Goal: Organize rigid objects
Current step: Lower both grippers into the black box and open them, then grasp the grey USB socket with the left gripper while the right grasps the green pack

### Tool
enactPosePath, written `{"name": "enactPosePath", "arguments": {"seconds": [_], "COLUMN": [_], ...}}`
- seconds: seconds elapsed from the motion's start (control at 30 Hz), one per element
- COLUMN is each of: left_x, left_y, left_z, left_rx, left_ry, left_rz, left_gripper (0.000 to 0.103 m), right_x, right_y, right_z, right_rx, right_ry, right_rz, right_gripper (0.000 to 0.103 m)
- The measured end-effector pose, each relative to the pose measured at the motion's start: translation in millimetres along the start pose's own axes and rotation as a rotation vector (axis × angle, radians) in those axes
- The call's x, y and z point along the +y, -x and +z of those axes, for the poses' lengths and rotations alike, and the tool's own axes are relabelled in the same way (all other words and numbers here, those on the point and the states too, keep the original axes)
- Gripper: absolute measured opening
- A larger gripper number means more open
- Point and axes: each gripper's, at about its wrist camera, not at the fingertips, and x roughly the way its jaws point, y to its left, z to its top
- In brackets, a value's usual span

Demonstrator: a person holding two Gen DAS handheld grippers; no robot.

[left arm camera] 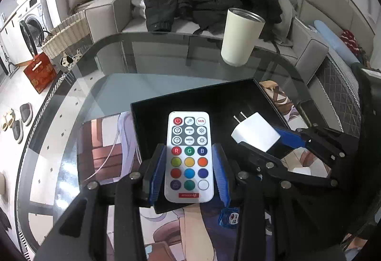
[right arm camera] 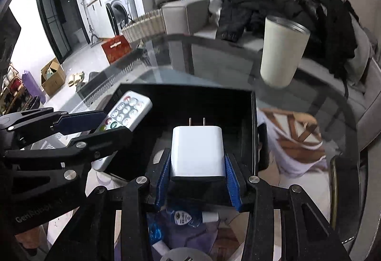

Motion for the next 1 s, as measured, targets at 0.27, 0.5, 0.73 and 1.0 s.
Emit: {"name": "enactPosePath", "arguments": {"seconds": [0.27, 0.5, 0.73, 1.0], "left_x": [8, 7, 1, -13], "left_y": [-6, -1, 18, 48], "left_z": [-3, -4, -5, -8], "left_rx": [0.041, 0.027, -0.032, -0.108], "left_ry": [0.045, 0.048, 0.026, 0.009], "left_rz": [-0.028, -0.010, -0.020, -0.046], "left_gripper": [0.038, 0.057, 0.058, 0.058], "right_x": [-2, -5, -10, -17], "right_y": [-2, 2, 20, 64], "right_z": [-3, -6, -9, -18], "right_rx": [0.021, 0.019, -0.014, -0.087], "right_ry": [-0.010, -0.016, -0.034, -0.024], "right_rz": [0.006, 0.010, 0.028, 0.035], "right_gripper": [0.042, 0.043, 0.045, 0.045]}}
